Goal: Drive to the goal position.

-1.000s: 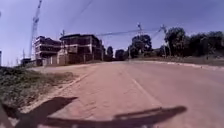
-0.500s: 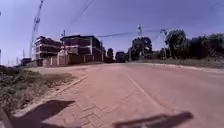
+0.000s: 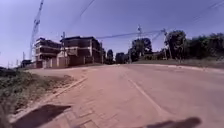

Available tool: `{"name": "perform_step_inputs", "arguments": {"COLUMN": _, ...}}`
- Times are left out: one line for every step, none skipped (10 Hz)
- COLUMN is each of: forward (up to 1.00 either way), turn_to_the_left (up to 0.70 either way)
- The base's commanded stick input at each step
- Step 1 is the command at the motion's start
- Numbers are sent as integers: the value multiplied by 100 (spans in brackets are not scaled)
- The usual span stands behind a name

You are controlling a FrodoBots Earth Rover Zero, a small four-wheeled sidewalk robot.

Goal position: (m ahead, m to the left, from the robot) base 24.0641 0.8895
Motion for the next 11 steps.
{"name": "perform_step_inputs", "arguments": {"forward": 30, "turn_to_the_left": 0}}
{"name": "perform_step_inputs", "arguments": {"forward": 30, "turn_to_the_left": 0}}
{"name": "perform_step_inputs", "arguments": {"forward": 30, "turn_to_the_left": 0}}
{"name": "perform_step_inputs", "arguments": {"forward": 30, "turn_to_the_left": 0}}
{"name": "perform_step_inputs", "arguments": {"forward": 30, "turn_to_the_left": 0}}
{"name": "perform_step_inputs", "arguments": {"forward": 30, "turn_to_the_left": 0}}
{"name": "perform_step_inputs", "arguments": {"forward": 30, "turn_to_the_left": 0}}
{"name": "perform_step_inputs", "arguments": {"forward": 30, "turn_to_the_left": 0}}
{"name": "perform_step_inputs", "arguments": {"forward": 30, "turn_to_the_left": 0}}
{"name": "perform_step_inputs", "arguments": {"forward": 30, "turn_to_the_left": 0}}
{"name": "perform_step_inputs", "arguments": {"forward": 30, "turn_to_the_left": 0}}
